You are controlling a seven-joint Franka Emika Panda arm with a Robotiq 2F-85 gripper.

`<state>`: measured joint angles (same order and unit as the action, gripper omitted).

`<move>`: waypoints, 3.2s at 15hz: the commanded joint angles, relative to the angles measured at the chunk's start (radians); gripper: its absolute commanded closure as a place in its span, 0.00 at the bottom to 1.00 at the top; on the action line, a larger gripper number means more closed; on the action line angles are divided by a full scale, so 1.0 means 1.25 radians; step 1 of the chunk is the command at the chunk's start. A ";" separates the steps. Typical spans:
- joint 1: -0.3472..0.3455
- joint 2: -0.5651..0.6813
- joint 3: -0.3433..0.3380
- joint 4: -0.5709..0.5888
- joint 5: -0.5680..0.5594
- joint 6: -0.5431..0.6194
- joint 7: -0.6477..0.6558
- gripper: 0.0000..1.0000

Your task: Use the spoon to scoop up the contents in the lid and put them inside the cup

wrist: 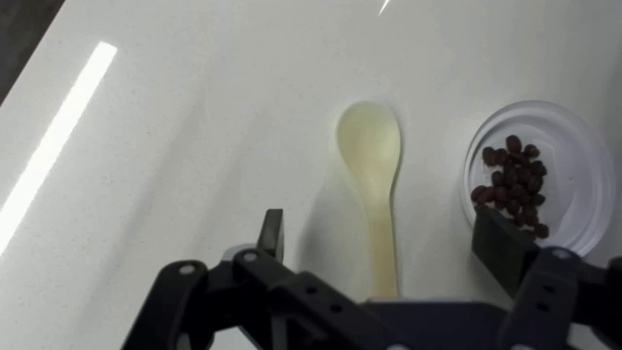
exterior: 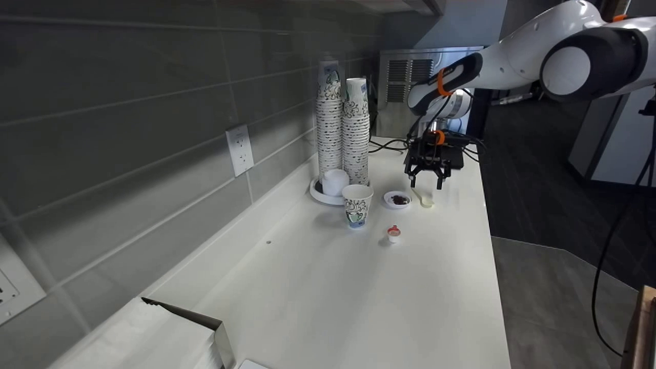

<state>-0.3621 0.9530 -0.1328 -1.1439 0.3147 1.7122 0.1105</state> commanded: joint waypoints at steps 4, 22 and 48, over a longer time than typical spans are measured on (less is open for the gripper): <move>-0.016 0.087 0.014 0.121 -0.006 -0.044 0.025 0.36; 0.024 0.008 -0.030 0.131 -0.031 -0.110 0.107 0.97; 0.239 -0.254 -0.098 -0.372 -0.179 0.453 0.365 0.86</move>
<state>-0.0477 0.6368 -0.2722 -1.6124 0.1036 2.2814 0.5611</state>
